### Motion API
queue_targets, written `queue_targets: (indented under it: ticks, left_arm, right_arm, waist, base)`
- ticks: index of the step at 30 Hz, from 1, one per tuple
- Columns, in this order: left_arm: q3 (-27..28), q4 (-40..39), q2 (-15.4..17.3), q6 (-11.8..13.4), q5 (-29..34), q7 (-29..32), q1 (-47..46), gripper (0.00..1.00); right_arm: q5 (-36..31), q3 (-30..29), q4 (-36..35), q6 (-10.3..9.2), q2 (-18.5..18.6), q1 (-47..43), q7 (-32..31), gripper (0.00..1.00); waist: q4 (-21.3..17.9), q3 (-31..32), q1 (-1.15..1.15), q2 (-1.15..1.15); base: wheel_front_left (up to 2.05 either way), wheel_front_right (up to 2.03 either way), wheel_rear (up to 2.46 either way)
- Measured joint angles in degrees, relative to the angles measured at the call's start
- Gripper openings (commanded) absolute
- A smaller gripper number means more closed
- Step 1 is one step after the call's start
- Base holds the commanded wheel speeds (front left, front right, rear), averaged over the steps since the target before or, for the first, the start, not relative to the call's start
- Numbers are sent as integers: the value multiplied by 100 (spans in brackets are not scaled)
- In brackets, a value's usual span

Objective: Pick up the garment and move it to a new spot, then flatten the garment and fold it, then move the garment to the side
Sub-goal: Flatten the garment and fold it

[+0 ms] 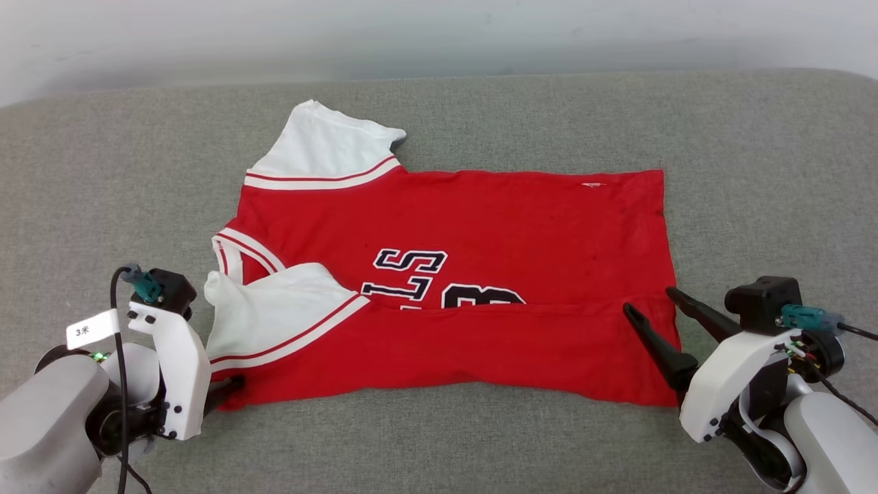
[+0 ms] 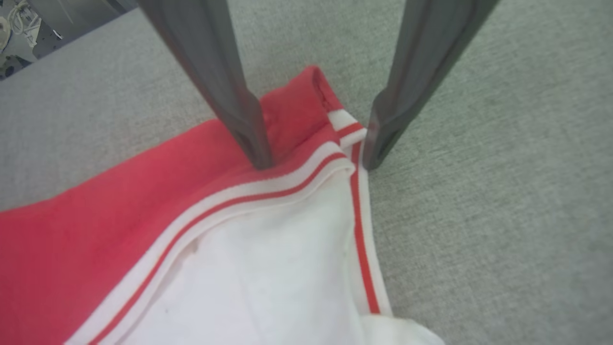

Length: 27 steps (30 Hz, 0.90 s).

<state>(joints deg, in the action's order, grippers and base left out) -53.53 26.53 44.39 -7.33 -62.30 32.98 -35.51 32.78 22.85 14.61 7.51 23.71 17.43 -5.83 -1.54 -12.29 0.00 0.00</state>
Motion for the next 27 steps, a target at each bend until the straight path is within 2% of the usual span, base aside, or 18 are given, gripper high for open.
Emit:
queue_targets:
  ticks: [1, 2, 3, 4, 9, 15, 20, 25, 27]
  left_arm:
    - [-10, 40, -7, 1, -56, -8, -4, 100]
    - [-42, 54, -8, 1, -103, -19, -14, 57]
    - [-78, 66, -8, 1, -111, -38, -26, 18]
    - [-119, 76, -9, 1, -136, -51, -39, 0]
    - [-277, 46, -40, -5, -257, -223, -80, 0]
    - [-342, -243, 64, -5, -299, -516, -250, 0]
    - [-375, -490, 224, -5, -291, -688, -364, 0]
    - [-459, -691, 249, -5, -266, -748, -391, 0]
    - [-480, -740, 245, -5, -242, -770, -418, 0]
  right_arm:
    - [0, 10, 9, 1, 0, 16, 1, 100]
    - [0, 11, 15, 1, 0, 33, 1, 100]
    - [0, 11, 21, 0, 1, 44, 1, 100]
    - [1, 19, 23, 0, 1, 54, 0, 100]
    - [4, 82, -37, 1, 127, 181, -126, 100]
    - [74, 169, -330, 0, 662, 522, -844, 100]
    - [308, 394, -543, 1, 1184, 856, -2029, 100]
    - [779, 965, -678, 1, 1611, 1021, -3488, 100]
    - [884, 1158, -703, 0, 1725, 1039, -3893, 100]
  waist:
    - [-8, -7, 0, 0]
    - [-15, -10, 0, 0]
    - [-17, -8, 0, 0]
    - [-19, -3, 0, 0]
    - [9, 100, 1, 0]
    - [77, 291, 0, 0]
    - [128, 405, 0, 0]
    - [183, 427, 1, 0]
    - [206, 405, 0, 0]
  base:
    - [0, 0, 0]
    - [0, 0, 0]
    - [0, 0, 0]
    - [0, 0, 0]
    - [0, 0, 0]
    - [0, 0, 0]
    - [0, 0, 0]
    - [0, 0, 0]
    - [0, 0, 0]
